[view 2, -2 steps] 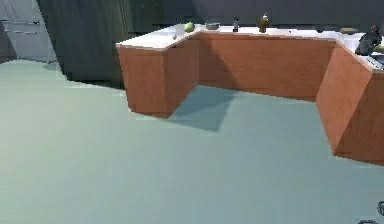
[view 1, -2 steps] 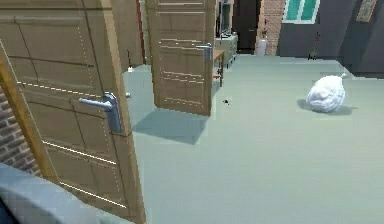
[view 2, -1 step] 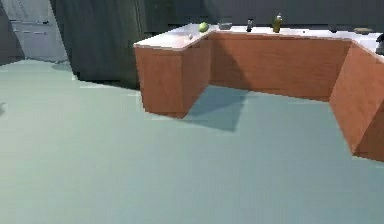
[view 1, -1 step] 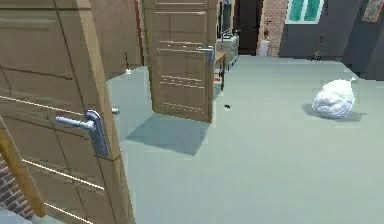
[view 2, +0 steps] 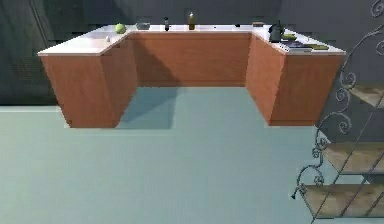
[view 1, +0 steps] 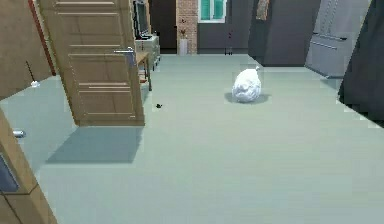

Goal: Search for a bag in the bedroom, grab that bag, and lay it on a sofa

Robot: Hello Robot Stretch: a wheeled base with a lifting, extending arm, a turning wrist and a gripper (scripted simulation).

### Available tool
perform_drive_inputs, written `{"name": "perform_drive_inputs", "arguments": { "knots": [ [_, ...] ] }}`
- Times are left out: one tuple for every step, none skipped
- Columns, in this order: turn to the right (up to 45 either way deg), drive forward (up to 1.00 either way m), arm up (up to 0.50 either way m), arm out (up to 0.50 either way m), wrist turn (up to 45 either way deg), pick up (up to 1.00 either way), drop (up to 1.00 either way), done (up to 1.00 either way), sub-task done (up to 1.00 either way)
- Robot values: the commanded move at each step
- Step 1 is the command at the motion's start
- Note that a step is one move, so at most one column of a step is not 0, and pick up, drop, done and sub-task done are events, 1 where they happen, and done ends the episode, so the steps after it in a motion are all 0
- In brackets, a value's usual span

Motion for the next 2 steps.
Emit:
{"name": "perform_drive_inputs", "arguments": {
  "knots": [
    [0.0,0.9,0.0,0.0,0.0,0.0,0.0,0.0,0.0],
    [-39.0,0.0,0.0,0.0,0.0,0.0,0.0,0.0,0.0]
  ]
}}
